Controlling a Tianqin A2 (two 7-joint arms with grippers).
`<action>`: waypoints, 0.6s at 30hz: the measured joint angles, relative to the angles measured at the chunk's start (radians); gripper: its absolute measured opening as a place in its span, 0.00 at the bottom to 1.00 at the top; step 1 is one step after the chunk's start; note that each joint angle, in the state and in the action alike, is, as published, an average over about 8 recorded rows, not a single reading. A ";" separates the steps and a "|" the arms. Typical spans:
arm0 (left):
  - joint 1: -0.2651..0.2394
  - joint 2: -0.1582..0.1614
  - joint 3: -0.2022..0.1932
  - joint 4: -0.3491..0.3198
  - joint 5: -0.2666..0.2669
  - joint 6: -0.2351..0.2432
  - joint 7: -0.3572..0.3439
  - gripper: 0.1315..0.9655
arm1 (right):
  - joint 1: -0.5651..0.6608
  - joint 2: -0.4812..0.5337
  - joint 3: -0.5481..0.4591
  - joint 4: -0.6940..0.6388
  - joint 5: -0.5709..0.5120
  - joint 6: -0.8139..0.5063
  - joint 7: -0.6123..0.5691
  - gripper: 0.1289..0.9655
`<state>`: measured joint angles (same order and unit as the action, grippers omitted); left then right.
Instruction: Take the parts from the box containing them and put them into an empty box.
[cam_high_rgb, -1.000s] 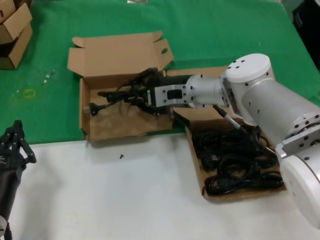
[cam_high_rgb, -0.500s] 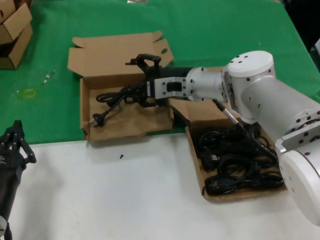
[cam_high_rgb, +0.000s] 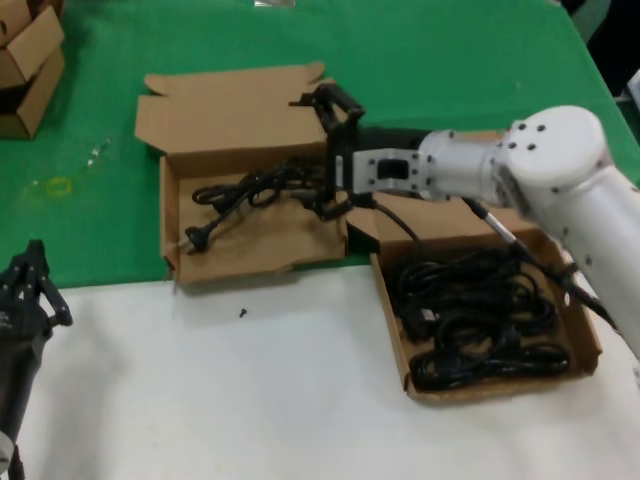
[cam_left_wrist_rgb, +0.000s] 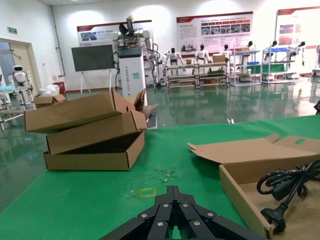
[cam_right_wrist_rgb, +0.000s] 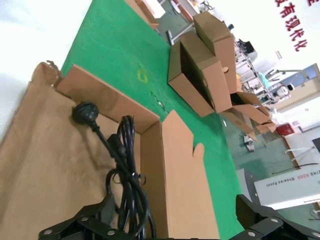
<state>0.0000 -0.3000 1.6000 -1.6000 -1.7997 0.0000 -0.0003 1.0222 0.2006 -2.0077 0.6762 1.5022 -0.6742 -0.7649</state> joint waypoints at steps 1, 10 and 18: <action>0.000 0.000 0.000 0.000 0.000 0.000 0.000 0.01 | -0.019 0.018 -0.004 0.043 -0.009 -0.001 0.030 0.76; 0.000 0.000 0.000 0.000 0.000 0.000 0.000 0.01 | -0.147 0.133 -0.016 0.311 -0.061 0.002 0.204 0.92; 0.000 0.000 0.000 0.000 0.000 0.000 0.000 0.03 | -0.160 0.138 -0.013 0.327 -0.060 0.008 0.215 0.99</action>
<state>0.0000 -0.3000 1.6000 -1.6000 -1.7997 0.0000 -0.0003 0.8624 0.3382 -2.0210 1.0027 1.4420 -0.6666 -0.5502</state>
